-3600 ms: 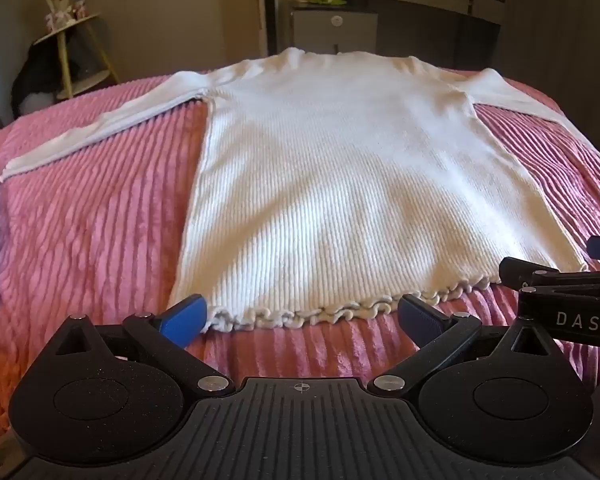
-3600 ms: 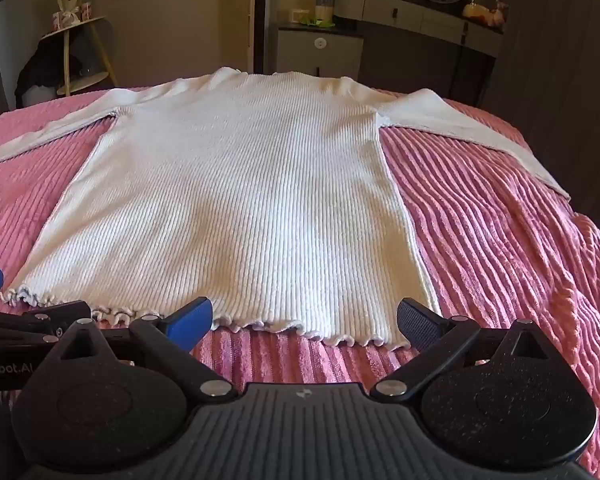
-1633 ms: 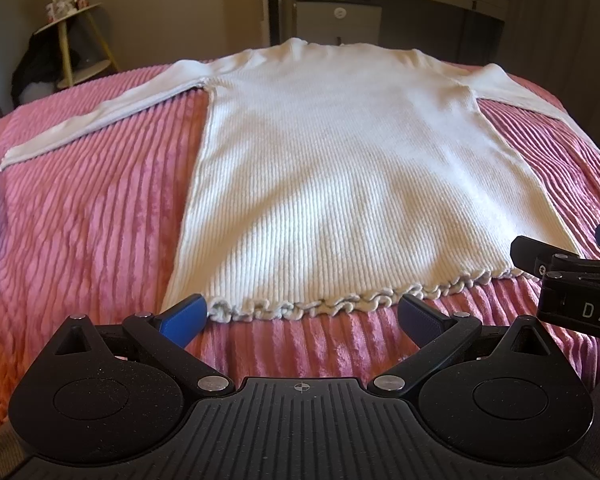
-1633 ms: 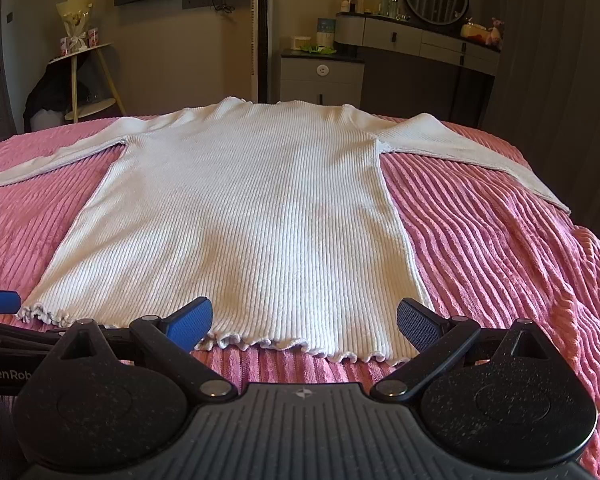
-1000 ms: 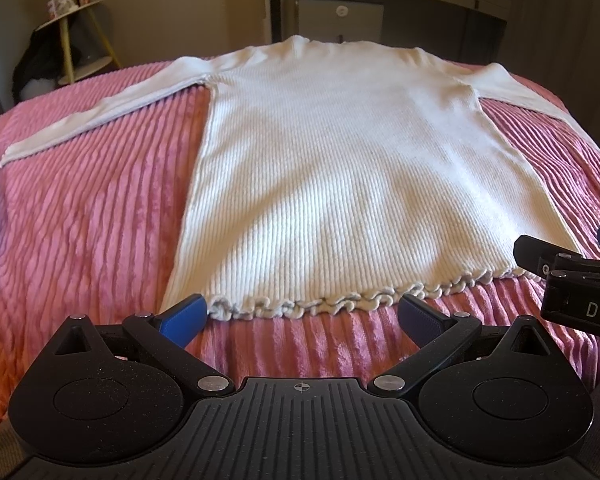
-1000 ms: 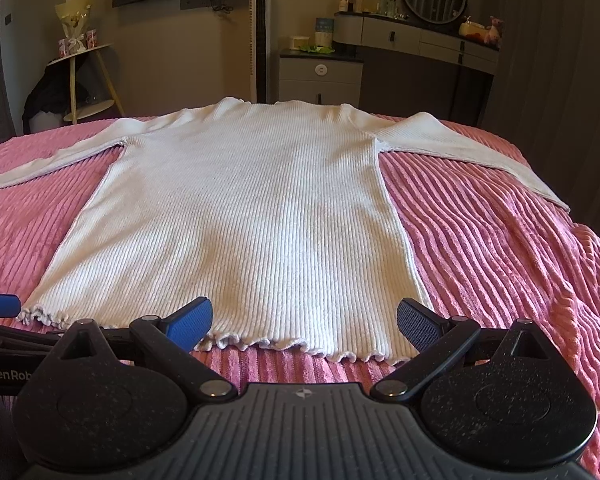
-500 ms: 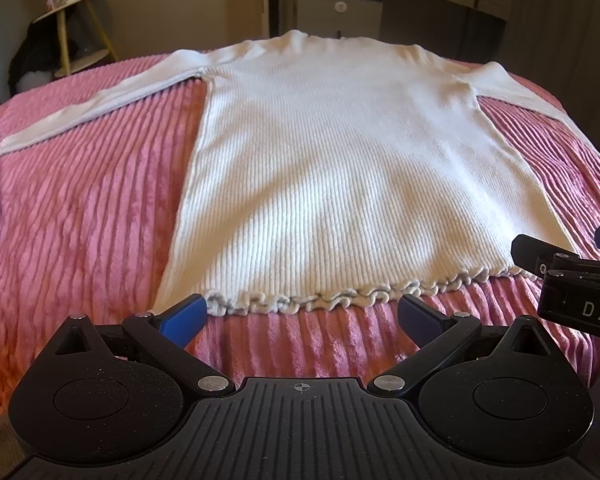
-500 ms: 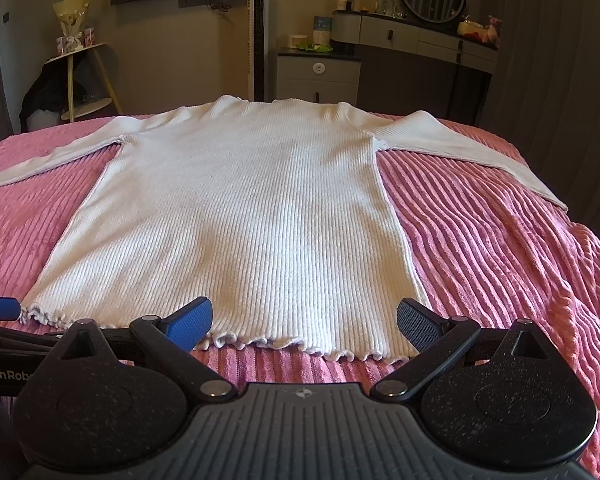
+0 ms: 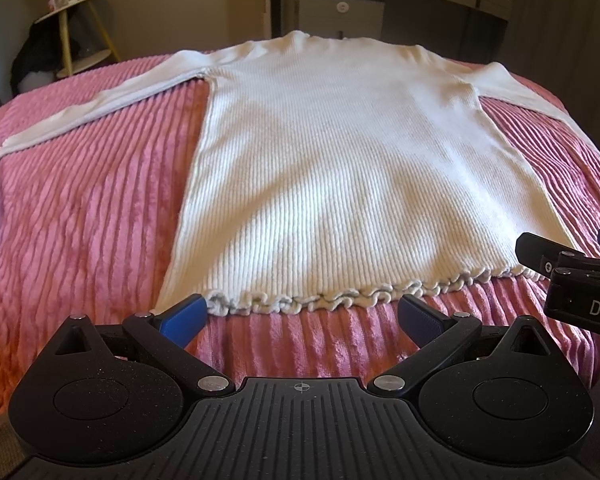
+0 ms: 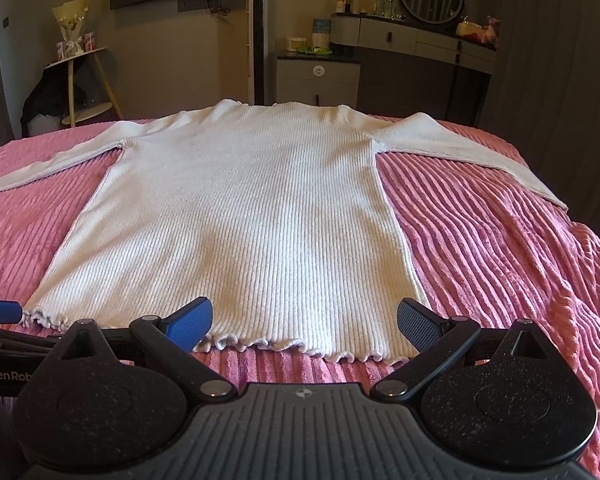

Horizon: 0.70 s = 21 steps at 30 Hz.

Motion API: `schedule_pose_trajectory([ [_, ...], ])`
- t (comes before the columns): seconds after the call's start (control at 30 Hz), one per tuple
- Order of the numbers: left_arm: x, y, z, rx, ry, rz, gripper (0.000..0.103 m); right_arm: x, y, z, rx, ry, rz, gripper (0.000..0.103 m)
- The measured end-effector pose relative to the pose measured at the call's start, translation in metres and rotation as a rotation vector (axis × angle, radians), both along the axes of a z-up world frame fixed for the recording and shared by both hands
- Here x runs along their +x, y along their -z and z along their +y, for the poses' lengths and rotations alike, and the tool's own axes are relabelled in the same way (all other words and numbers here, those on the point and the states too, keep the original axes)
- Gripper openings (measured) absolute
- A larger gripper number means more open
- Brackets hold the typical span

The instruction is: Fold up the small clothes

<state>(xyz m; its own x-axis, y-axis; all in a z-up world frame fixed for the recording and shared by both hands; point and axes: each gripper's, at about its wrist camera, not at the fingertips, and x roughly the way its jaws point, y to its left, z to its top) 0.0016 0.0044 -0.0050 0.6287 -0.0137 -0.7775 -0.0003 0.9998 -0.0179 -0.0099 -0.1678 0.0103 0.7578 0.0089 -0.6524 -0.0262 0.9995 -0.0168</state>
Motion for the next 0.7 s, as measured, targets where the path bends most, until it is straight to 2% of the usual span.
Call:
schedule_pose_trajectory([
  [0.57,0.0001,-0.0031,0.0024,-0.008,-0.013,0.002,0.103,-0.0022,-0.0031,-0.0028,0.013,0.016,-0.01,0.099],
  [0.7,-0.0016,-0.0049,0.0018,-0.012,-0.007,-0.005,0.103,0.0008,-0.0023,-0.0055,0.033,0.012,0.024,0.099],
])
